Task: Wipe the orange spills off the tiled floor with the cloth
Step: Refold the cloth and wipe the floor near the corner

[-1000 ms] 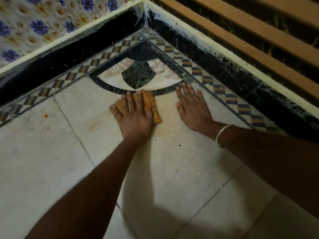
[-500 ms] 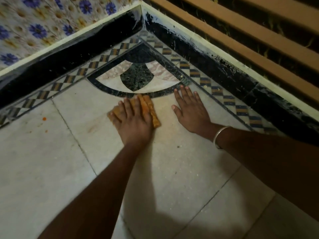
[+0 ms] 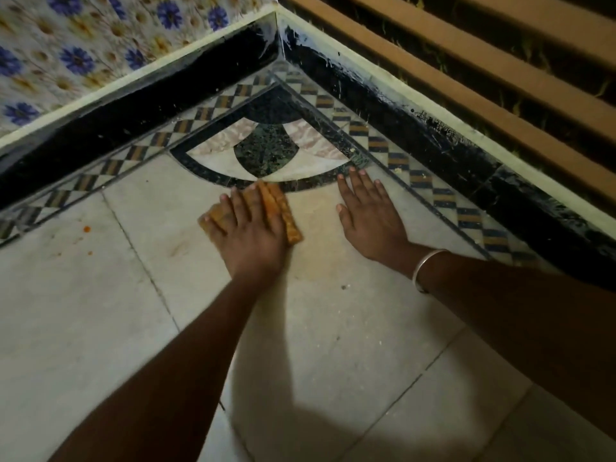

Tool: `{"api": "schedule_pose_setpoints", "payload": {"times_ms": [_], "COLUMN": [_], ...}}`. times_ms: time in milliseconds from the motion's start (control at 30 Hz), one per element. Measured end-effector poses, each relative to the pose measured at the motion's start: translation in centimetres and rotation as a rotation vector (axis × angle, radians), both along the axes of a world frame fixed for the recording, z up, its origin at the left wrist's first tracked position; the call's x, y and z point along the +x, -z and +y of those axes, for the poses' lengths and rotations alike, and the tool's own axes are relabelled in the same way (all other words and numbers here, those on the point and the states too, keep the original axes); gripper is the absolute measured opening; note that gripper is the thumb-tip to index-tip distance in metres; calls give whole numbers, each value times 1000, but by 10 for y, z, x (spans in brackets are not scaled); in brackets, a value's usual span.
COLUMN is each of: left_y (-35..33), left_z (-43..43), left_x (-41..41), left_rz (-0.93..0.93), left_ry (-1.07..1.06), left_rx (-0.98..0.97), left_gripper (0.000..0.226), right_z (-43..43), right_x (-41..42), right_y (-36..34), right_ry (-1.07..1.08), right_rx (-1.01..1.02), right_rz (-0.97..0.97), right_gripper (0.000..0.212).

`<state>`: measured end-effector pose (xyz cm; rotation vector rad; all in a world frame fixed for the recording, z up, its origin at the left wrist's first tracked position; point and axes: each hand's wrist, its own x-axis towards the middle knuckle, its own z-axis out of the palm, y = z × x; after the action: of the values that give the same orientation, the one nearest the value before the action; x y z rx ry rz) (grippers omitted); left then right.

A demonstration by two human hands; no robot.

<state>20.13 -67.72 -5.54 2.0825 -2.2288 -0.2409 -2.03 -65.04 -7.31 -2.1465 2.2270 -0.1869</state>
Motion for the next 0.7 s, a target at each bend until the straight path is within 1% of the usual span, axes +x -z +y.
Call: {"api": "schedule_pose_setpoints", "payload": {"times_ms": [67,133,200,267,333,400,467,533,567,633,700], "left_y": [-2,-1,-2,-4,-5,-1,2,2,2,0,0], "left_z": [36,45,22,-20,-56,-70,-52,-5,20,56,51], "left_x": [-15,-37,-53,-55,-38,-8,19,18,8,-20,-46], "left_rz": [-31,-26,-31,-55,-46,-3,17,-20,-38,-38,-30], "left_ry": [27,155,290,347,272,131,6,-60,-47,92,261], "left_rx": [4,19,11,1,30,23,2,-5,-5,6,7], "left_gripper": [74,74,74,73,72,73,74,75,75,74,73], "right_z": [0,0,1,1,0,1,0,-1,0,1,1], "right_x": [1,1,1,0,-1,-2,-1,0,0,1,0], "right_y": [1,0,0,0,0,0,1,1,0,-1,-1], "right_ry": [4,-1,-11,-11,-10,-9,-11,2,8,7,-6], "right_rx": [-3,1,10,5,-4,-11,-9,-3,-1,1,2], "right_rz": [14,21,30,24,1,-9,-7,-1,1,-2,10], "right_gripper": [66,66,68,67,66,65,65,66,66,66,66]}}
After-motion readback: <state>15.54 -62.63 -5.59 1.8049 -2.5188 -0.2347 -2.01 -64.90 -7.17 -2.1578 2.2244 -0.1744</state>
